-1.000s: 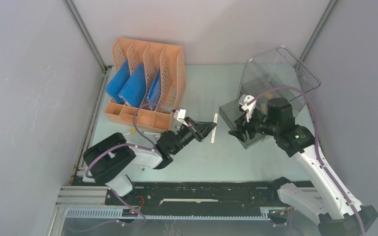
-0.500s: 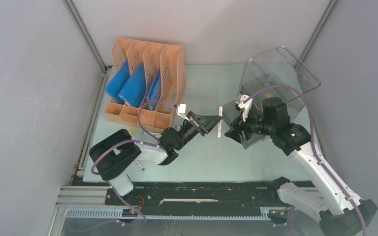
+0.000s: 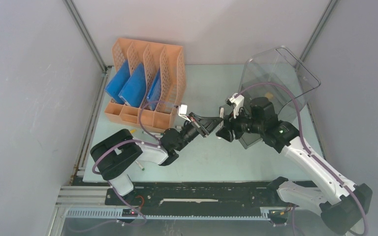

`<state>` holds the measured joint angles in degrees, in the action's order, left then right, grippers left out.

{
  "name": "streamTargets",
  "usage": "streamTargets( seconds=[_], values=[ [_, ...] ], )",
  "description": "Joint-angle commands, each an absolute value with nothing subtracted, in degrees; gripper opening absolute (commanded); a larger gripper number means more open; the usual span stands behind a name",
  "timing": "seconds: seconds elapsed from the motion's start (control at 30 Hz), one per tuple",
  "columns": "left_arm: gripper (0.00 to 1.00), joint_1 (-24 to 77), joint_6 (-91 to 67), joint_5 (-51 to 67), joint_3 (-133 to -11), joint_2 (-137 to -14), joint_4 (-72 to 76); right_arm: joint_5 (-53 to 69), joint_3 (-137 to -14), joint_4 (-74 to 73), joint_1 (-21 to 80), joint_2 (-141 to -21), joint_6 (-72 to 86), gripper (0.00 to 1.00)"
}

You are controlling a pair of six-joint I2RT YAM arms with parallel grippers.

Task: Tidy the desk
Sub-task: Pick up the stationery from the center of the board.

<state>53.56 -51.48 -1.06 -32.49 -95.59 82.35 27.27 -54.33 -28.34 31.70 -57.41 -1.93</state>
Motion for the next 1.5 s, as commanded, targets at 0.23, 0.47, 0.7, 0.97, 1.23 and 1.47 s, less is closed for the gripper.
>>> streamTargets(
  seconds=[0.23,0.47,0.7,0.97,1.23,1.47],
  values=[
    [0.0,54.06,-50.82,-0.7,-33.71,-94.58,85.79,21.46,-53.36,-23.2,33.22,-60.03,3.6,0.56],
    [0.0,54.09,-50.88,-0.63,-33.36,-94.31,86.04,21.05,-52.23,-20.95,32.87,-59.64,4.49,0.51],
    [0.0,54.15,-51.06,-0.44,-33.15,-94.17,86.2,22.48,-50.98,-19.01,32.78,-59.06,4.94,0.42],
    [0.03,54.2,-51.06,-0.44,-32.96,-93.93,86.22,23.64,-50.81,-18.8,32.57,-59.11,4.97,0.3],
    [0.23,54.14,-50.83,-0.98,-32.16,-93.15,86.13,24.47,-50.8,-19.22,32.04,-59.15,3.79,0.09],
    [0.52,54.08,-48.35,-4.13,-28.27,-89.85,85.89,24.64,-50.81,-19.75,31.55,-58.89,2.51,0.04]
  ],
)
